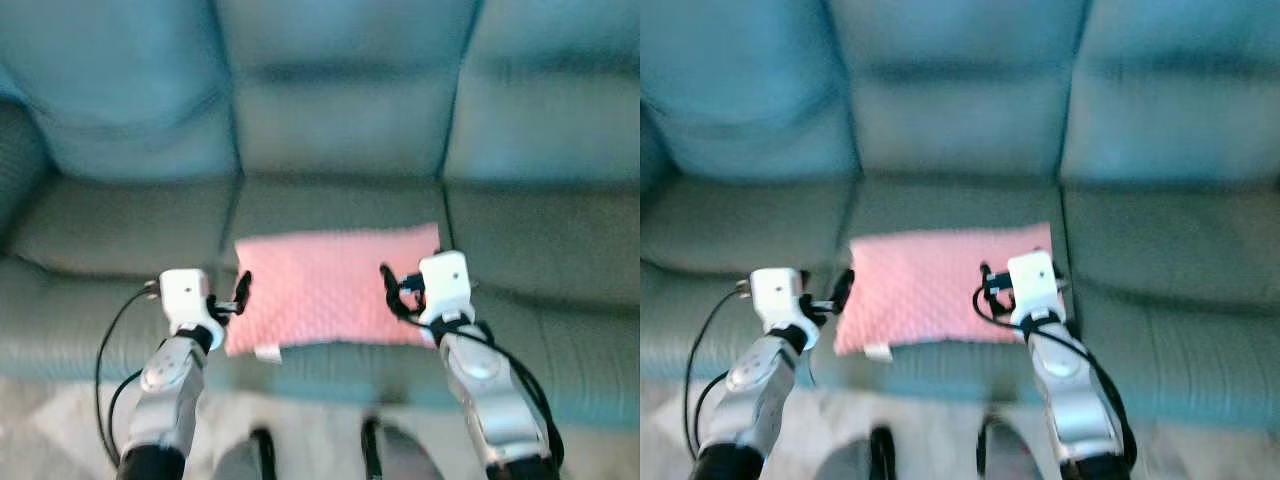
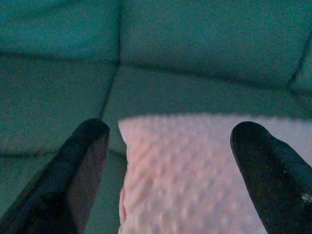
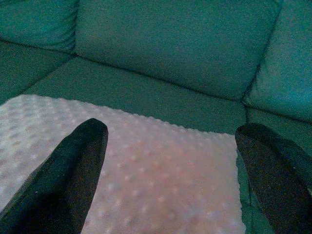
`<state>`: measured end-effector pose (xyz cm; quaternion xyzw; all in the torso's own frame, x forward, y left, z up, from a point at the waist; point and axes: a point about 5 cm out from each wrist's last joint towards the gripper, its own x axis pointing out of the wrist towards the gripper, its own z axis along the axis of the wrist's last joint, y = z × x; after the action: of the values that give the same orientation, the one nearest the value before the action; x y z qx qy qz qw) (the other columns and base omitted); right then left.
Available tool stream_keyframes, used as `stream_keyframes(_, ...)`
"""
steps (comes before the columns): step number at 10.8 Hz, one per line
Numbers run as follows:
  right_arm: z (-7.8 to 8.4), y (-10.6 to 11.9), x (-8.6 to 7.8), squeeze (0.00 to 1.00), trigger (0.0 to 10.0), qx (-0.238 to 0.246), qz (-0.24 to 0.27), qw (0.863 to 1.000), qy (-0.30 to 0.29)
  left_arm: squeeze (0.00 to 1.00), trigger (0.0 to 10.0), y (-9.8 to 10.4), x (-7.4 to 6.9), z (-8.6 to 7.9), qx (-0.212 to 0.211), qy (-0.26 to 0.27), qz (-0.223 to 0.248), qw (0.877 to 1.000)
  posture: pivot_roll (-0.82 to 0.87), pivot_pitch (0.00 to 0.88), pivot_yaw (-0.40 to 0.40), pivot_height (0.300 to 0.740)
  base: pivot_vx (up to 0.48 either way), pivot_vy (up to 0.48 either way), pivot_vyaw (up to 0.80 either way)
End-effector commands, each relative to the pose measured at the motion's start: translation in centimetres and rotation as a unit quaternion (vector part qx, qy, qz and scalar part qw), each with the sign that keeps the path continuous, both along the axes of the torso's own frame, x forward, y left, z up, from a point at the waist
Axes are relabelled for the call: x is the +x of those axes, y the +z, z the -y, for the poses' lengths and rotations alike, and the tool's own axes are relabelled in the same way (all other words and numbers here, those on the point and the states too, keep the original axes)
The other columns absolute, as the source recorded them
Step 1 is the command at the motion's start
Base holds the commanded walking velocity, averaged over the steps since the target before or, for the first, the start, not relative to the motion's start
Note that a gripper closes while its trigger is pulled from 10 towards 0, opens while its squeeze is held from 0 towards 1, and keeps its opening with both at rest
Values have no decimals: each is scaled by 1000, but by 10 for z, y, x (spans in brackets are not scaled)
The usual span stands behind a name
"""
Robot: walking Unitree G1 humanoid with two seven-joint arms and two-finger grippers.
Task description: Move the pillow to the sofa
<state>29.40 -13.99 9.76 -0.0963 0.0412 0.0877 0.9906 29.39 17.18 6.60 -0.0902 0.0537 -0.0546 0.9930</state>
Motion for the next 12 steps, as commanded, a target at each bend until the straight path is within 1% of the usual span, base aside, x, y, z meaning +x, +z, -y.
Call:
stream_keyframes(1,-2,-3,-2,0,10000,20,-19,1000,-3,0,10000,-6,-5,1,18,8,-19,1000,-192,56,51,740,0,0,0)
stream_keyframes(2,-5,-2,-1,0,10000,23,-21,999,3,0,10000,-2,-3,3,16,15,-19,1000,-198,45,51,740,0,0,0)
stream_keyframes(3,-10,5,3,0,10000,22,-9,1000,14,0,10000,3,3,4,11,31,-15,999,-206,35,50,740,0,0,0)
stream_keyframes(5,-9,10,8,0,10000,24,-4,1000,15,0,10000,10,11,-3,2,78,-23,997,-207,30,51,740,0,0,0)
stream_keyframes(6,-10,11,9,0,10000,27,-3,999,19,0,10000,13,12,-4,6,71,-16,997,-199,34,49,740,0,0,0)
stream_keyframes(7,-12,12,10,0,10000,29,-1,999,26,0,10000,14,11,-4,6,64,-14,998,-199,34,49,740,0,0,800)
stream_keyframes(8,-17,11,10,0,10000,27,-3,999,34,0,10000,15,10,-2,-6,55,-19,998,-193,40,49,740,0,0,800)
stream_keyframes(9,-17,11,10,0,10000,30,-5,999,33,0,10000,15,9,0,-6,52,-23,998,-190,42,48,740,0,0,800)
stream_keyframes(10,-17,10,10,0,10000,30,-6,999,34,0,10000,14,9,3,-21,41,-33,998,-191,48,48,740,0,0,800)
stream_keyframes(12,-17,8,9,0,10000,31,-11,999,35,0,10000,15,7,4,-4,28,-28,999,-192,52,49,740,0,0,800)
